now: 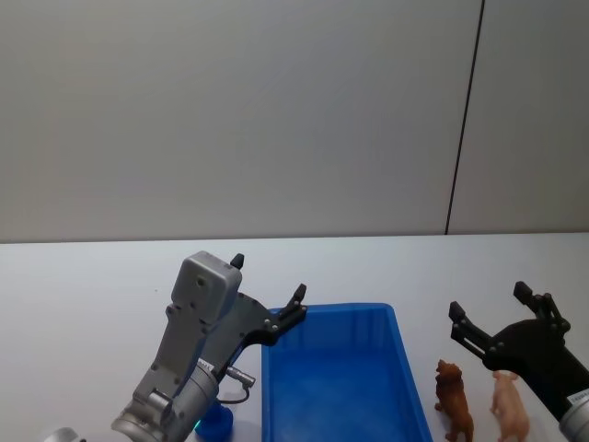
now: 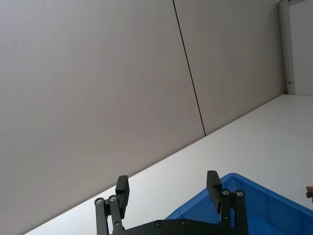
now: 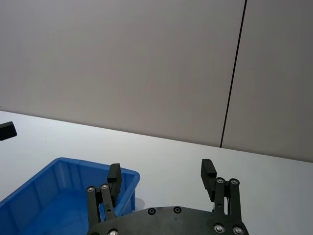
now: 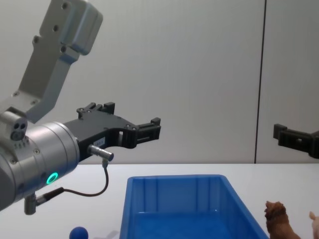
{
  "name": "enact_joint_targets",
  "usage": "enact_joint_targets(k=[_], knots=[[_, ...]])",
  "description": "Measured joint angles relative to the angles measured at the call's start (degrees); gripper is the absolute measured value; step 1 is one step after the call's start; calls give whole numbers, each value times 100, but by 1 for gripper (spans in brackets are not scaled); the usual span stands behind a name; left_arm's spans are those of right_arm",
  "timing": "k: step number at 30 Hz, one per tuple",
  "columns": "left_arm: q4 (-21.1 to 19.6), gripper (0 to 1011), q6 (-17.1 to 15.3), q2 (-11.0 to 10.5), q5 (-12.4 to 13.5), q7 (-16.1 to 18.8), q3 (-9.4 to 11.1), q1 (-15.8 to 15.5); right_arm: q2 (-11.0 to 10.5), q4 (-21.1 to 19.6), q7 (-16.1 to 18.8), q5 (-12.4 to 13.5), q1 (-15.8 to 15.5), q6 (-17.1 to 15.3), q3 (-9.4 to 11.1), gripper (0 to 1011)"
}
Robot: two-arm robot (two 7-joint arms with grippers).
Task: Pick up the two dolls from the table and place them into the box.
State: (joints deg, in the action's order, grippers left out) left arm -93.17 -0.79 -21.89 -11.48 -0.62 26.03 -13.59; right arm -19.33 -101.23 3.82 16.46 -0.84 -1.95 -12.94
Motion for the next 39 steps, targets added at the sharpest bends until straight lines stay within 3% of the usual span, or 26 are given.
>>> enact_joint_targets(k=[24,39], knots=[[0,1002,0,0,0,0,0,0,-65,33,-45,101,-33,-50,91,1001],[0,1002,0,0,0,0,0,0,-209,37,-345,198,-265,-562,206,1001]])
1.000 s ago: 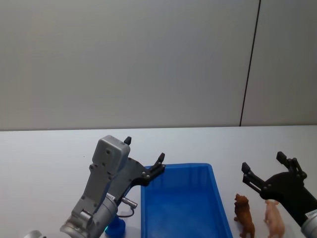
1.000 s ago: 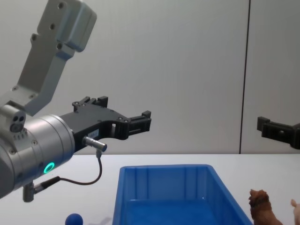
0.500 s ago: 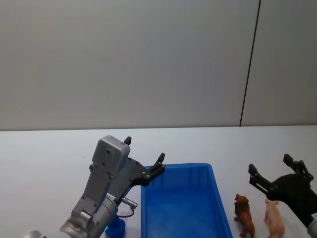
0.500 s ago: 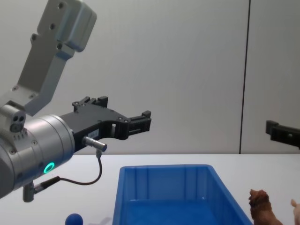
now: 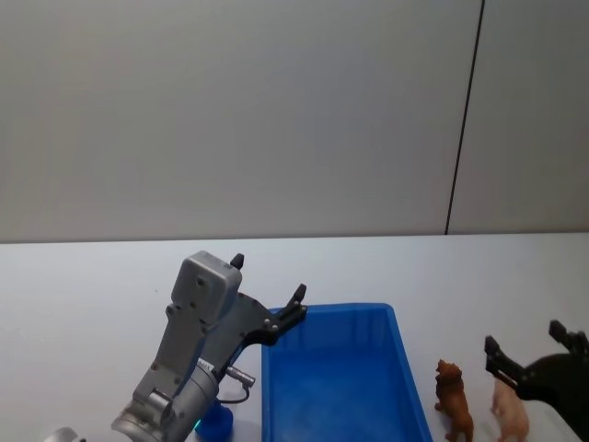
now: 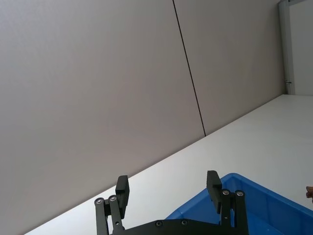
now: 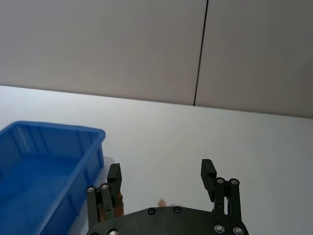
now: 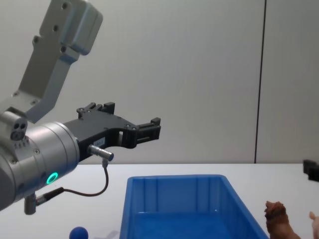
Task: Pick up the two dolls from the table and place them into the box.
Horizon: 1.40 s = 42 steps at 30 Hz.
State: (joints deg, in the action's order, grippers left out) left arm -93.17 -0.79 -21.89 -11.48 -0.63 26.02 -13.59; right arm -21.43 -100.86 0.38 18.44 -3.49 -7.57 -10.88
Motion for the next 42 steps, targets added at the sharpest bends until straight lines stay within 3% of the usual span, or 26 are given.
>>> enact_joint_targets(k=[17,38,42], knots=[[0,1002,0,0,0,0,0,0,-28,27,-330,-153,-283,-464,10,1001],[0,1002,0,0,0,0,0,0,136,424,-139,-430,-266,-521,-101,998],[0,1002,0,0,0,0,0,0,165,496,-106,-464,-242,-525,-113,925]])
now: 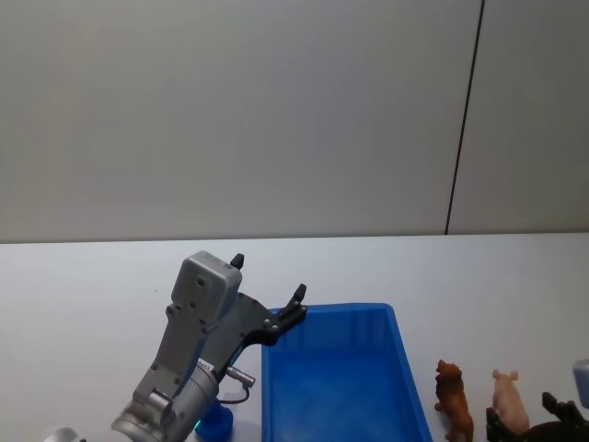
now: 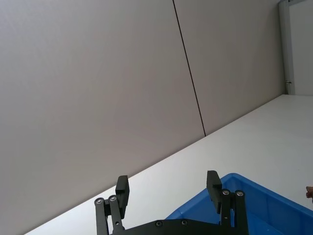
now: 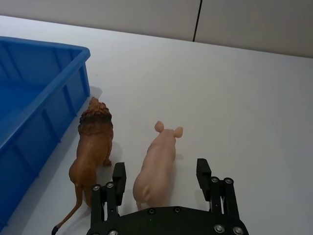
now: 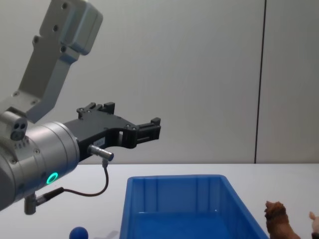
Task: Pick up the two dolls from the table and place them into the box.
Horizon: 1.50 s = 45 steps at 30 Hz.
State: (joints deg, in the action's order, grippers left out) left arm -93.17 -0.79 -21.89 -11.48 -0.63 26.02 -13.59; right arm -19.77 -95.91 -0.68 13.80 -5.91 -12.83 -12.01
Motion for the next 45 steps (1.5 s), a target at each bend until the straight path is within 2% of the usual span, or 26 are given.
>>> enact_joint_targets(k=[2,3,7,11,12,14,15,19,26,33,45], knots=[[0,1002,0,0,0,0,0,0,13,31,10,-8,8,-8,-4,902],[0,1002,0,0,0,0,0,0,24,59,20,-13,19,-19,-6,847],[0,1002,0,0,0,0,0,0,55,139,35,-20,45,-47,-10,760],[0,1002,0,0,0,0,0,0,89,219,51,-21,74,-75,-13,603],[0,1002,0,0,0,0,0,0,93,232,53,-20,78,-81,-13,603],[0,1002,0,0,0,0,0,0,106,261,58,-18,90,-92,-13,545],[0,1002,0,0,0,0,0,0,116,285,61,-17,99,-98,-12,485],[0,1002,0,0,0,0,0,0,137,324,67,-13,114,-112,-12,383],[0,1002,0,0,0,0,0,0,151,311,78,-28,119,-79,-3,375],[0,1002,0,0,0,0,0,0,136,104,138,-67,95,83,18,375],[0,1002,0,0,0,0,0,0,126,-317,632,-4,151,319,26,375]])
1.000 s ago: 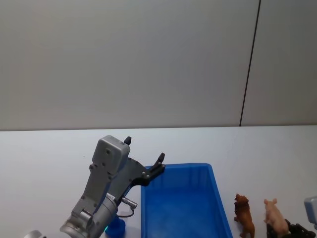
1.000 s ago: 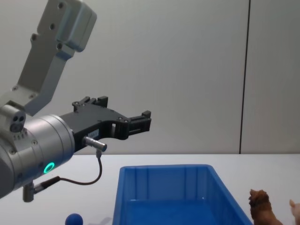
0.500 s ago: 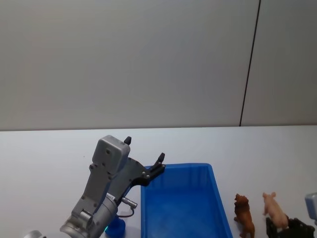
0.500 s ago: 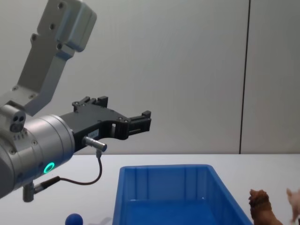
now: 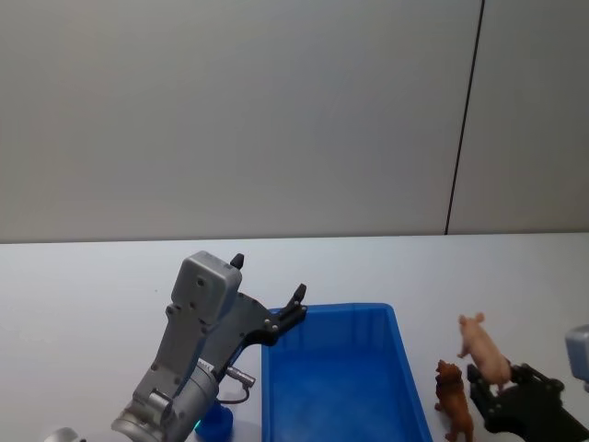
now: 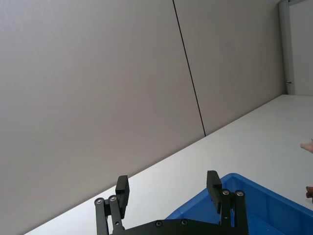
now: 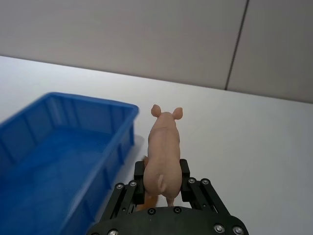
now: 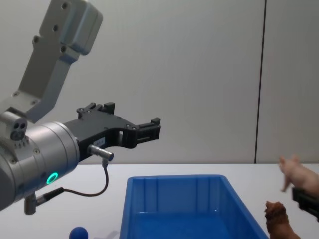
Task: Pick up the two dolls from the table and place them into the box.
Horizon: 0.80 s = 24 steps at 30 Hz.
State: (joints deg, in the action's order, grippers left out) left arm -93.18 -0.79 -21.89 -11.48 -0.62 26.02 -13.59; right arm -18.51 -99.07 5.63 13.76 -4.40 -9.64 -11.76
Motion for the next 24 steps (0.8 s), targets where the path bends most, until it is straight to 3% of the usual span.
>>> enact_joint_targets(k=[11,19,24], knots=[[0,1002,0,0,0,0,0,0,152,-88,760,67,245,0,-134,375],[0,1002,0,0,0,0,0,0,371,84,1376,41,537,-126,-303,376],[0,1002,0,0,0,0,0,0,490,239,1685,-6,704,-197,-395,490]])
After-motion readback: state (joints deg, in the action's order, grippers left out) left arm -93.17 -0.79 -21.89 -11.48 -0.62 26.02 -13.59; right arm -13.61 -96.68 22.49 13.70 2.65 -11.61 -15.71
